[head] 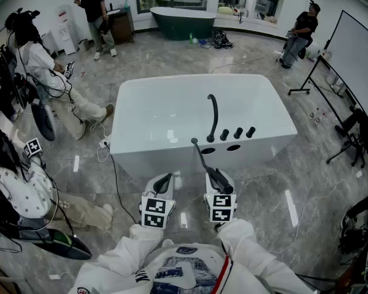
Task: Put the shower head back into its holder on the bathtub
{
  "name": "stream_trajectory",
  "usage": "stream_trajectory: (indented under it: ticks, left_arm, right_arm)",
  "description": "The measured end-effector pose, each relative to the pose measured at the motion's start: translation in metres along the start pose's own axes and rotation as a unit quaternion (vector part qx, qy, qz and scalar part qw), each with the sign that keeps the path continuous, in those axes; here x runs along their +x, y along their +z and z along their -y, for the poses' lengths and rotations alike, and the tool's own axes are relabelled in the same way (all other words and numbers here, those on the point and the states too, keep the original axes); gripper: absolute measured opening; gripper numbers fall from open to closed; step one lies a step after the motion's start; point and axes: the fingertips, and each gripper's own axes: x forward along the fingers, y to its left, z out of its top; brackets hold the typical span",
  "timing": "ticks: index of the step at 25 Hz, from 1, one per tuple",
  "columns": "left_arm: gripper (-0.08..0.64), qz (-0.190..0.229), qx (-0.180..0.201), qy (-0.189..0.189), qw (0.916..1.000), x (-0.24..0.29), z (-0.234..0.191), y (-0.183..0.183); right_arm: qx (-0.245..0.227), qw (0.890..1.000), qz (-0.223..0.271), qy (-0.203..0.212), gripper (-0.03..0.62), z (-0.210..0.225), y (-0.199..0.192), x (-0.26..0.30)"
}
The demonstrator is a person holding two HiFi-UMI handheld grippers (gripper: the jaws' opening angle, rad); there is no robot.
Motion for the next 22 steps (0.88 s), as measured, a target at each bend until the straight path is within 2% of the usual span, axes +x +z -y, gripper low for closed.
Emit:
stream_trajectory:
  ticks: [8, 22]
  left_arm:
    - [0.002, -0.009, -0.002, 0.001, 1.0, 0.0, -0.002, 0.012]
    - [0.002, -0.021, 0.0, 0.018, 0.9996, 0.006, 0.016, 0.003]
  right_arm:
    - [-0.001, 1.0, 0.005, -0.001, 0.137, 0.004, 0.017, 0.001]
    - [0.011, 0.999, -0.002, 0.034, 0.137, 0.005, 0.003, 0.0]
